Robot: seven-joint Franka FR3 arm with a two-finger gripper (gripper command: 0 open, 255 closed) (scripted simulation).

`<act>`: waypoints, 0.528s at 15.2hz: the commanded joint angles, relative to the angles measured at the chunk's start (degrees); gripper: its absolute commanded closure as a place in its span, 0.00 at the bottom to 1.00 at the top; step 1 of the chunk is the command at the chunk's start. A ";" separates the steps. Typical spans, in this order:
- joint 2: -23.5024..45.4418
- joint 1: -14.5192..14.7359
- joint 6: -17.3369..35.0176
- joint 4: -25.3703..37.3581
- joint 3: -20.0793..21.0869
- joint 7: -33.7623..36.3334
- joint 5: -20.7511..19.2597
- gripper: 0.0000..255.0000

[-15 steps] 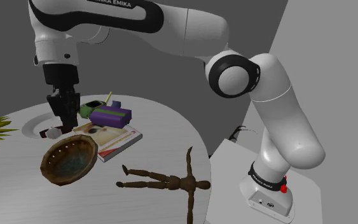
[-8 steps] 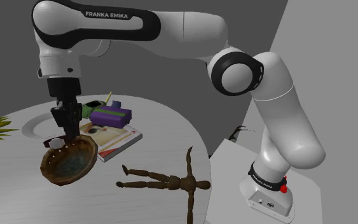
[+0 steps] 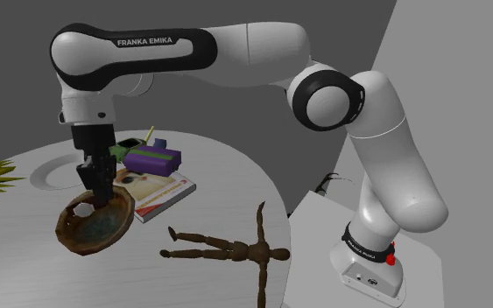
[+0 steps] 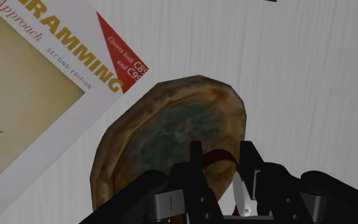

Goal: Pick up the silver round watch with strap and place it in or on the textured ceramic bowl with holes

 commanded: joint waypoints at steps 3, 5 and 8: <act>0.00 0.00 0.21 -0.20 -0.01 -0.09 0.00 1.00; 0.00 0.00 0.21 -0.20 -0.01 -0.09 0.00 1.00; 0.00 0.00 0.21 -0.19 -0.01 -0.08 0.00 0.00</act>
